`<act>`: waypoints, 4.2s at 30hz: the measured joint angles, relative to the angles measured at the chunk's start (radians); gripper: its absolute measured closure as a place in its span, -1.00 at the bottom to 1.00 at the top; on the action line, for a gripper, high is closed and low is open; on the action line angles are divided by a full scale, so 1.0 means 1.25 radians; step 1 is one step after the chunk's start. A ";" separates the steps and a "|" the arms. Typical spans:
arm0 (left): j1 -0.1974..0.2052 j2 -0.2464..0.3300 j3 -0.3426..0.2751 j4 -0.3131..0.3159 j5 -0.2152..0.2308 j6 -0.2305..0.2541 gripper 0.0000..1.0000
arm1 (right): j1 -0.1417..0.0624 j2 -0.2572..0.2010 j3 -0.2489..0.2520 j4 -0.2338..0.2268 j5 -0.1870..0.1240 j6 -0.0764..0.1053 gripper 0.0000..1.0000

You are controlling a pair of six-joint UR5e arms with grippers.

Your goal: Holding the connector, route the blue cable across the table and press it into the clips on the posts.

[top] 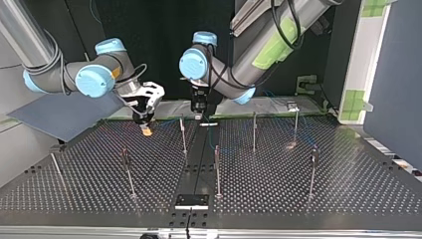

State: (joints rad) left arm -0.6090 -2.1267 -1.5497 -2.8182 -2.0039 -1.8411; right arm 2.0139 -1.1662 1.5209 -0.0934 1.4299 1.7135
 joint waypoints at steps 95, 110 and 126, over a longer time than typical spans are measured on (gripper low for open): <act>-0.002 -0.061 0.126 -0.190 0.079 0.025 -1.00 | -0.098 0.111 0.026 -0.146 -0.071 0.014 1.00; -0.110 -0.062 0.123 -0.096 0.038 -0.053 -1.00 | -0.126 0.093 0.025 -0.112 -0.071 0.013 1.00; -0.116 -0.166 0.241 -0.130 -0.007 -0.081 -1.00 | -0.144 0.057 0.026 -0.103 -0.071 0.022 1.00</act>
State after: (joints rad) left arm -0.7542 -2.3339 -1.2484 -2.9805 -2.0122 -1.9424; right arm 1.8333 -1.0944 1.5532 -0.2216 1.3412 1.7404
